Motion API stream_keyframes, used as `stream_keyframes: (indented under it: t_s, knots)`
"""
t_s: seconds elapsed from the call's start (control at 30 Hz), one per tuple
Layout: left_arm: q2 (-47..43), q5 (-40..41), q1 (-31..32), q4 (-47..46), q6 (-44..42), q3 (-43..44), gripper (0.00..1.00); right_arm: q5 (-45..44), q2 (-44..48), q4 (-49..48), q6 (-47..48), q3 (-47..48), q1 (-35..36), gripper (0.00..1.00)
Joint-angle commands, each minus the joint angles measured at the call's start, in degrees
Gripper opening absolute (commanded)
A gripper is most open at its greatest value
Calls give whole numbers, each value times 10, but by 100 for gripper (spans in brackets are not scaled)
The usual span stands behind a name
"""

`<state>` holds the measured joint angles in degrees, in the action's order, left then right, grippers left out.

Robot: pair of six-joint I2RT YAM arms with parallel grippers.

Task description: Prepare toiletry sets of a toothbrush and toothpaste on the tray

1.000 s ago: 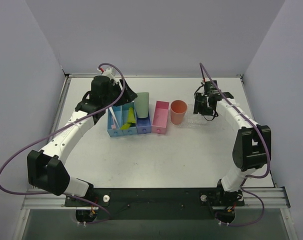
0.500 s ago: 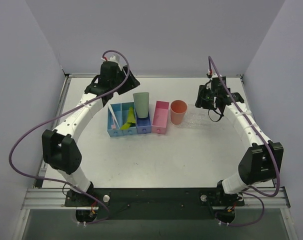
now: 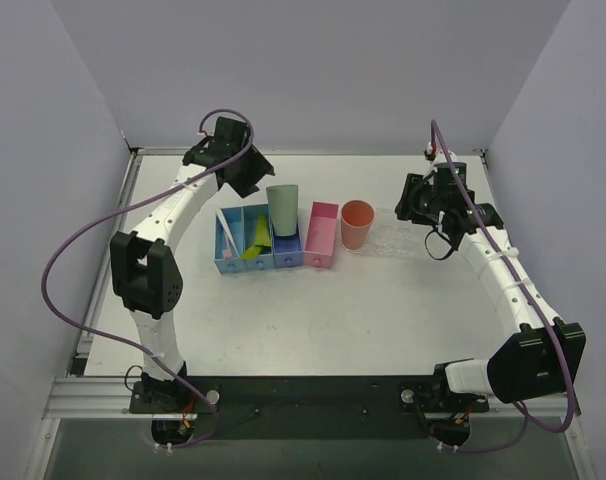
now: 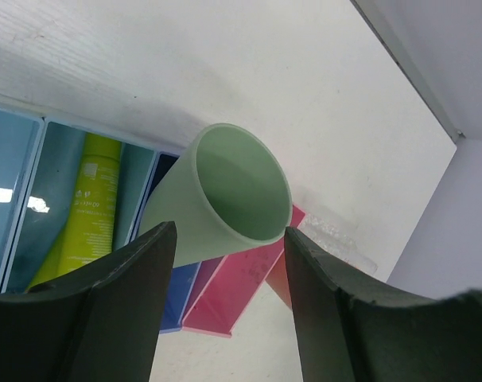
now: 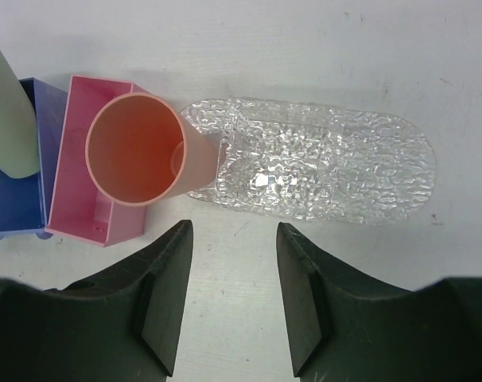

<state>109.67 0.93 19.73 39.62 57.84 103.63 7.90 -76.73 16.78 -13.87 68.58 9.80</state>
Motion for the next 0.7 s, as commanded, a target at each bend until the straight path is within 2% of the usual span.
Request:
stream_keyframes:
  t_s: [0.0,0.37,0.53,0.63,0.67]
  knots:
    - [47,0,-7,100,51,82,66,3,23,-24,-6,-25,2,42]
    - [81,-9,-12,114,61,108,66,4,29,-36,-2,-39,0,42]
    - [97,-44,-15,117,47,112,66,7,28,-37,-3,-45,0,42]
    - [104,-53,-17,125,39,121,62,9,28,-38,-2,-49,0,42]
    - [105,-55,-17,126,37,123,57,9,27,-38,-3,-50,0,42]
